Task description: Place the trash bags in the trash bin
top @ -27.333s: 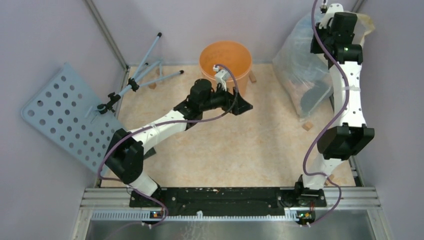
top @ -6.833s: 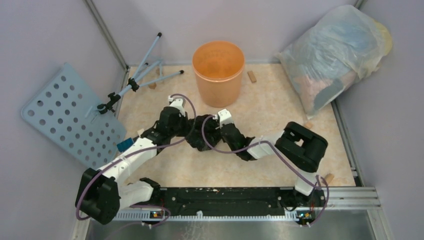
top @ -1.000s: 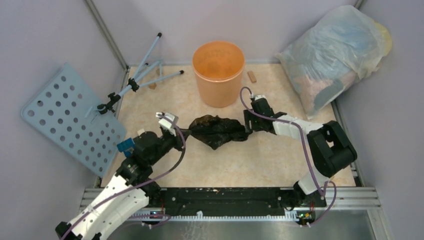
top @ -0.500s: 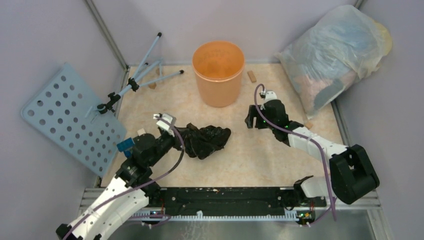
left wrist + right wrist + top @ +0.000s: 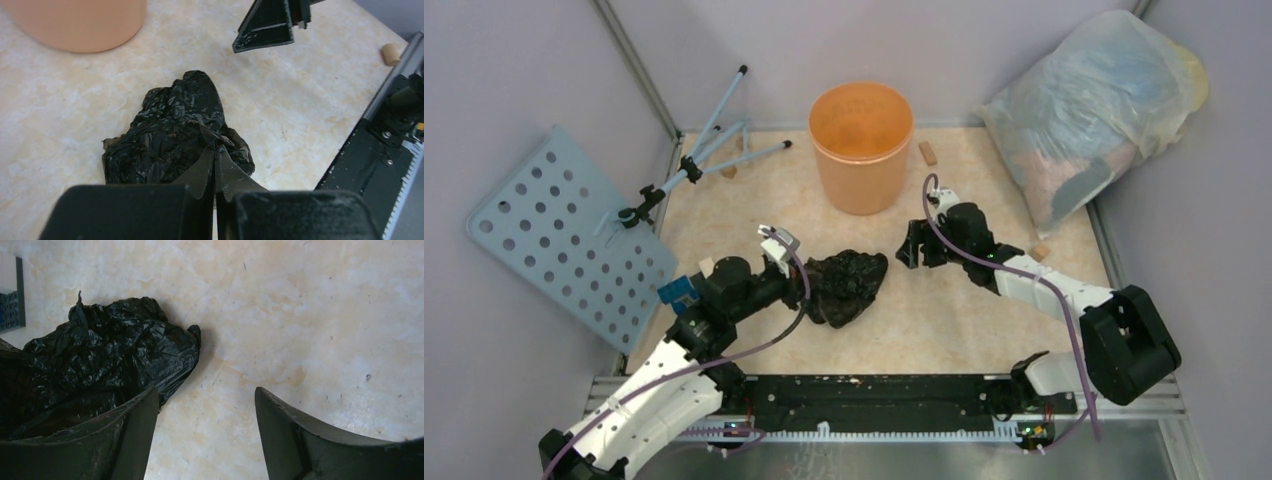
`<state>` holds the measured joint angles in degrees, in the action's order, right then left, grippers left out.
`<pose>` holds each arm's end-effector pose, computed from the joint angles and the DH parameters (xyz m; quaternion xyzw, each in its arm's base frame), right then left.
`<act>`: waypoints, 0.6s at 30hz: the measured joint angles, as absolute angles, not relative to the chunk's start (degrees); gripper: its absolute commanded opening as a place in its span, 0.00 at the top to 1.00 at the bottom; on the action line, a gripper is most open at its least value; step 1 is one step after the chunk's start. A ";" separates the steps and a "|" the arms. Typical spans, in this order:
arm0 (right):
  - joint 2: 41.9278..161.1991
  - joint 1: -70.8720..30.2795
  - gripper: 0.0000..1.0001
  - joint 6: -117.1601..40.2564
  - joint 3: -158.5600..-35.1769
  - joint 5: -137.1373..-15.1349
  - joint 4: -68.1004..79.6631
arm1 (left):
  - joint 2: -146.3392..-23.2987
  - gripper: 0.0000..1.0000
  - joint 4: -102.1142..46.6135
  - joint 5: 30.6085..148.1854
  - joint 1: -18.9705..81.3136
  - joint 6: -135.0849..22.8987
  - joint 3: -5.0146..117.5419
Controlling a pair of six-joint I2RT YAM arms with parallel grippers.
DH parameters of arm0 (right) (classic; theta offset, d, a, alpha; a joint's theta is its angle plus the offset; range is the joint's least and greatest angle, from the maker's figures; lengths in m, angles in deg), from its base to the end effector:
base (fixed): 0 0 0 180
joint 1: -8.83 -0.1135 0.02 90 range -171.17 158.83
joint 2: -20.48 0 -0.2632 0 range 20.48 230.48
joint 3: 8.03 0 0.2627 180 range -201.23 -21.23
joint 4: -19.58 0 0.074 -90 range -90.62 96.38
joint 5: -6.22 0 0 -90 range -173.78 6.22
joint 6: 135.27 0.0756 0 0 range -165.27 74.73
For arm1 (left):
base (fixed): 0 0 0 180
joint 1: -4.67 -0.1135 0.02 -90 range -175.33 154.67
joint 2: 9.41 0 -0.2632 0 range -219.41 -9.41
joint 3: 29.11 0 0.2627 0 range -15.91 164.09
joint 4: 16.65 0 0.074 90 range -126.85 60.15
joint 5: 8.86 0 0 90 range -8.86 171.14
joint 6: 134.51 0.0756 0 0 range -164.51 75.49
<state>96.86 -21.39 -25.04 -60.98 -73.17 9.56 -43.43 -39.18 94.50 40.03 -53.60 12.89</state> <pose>0.2719 0.1745 0.1831 -0.1200 0.8698 0.2747 0.3920 0.1569 -0.1328 0.2602 0.2478 0.7489 -0.3150 0.5278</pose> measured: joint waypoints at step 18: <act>96.88 -21.54 0.31 -19.75 -58.71 -72.23 6.91 | -45.07 1.00 -32.38 103.13 41.66 -62.97 3.58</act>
<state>96.88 -21.54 -19.75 -58.71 -72.23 6.91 -45.07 -32.38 103.13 41.66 -62.97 3.58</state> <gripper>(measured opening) 0.691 0.004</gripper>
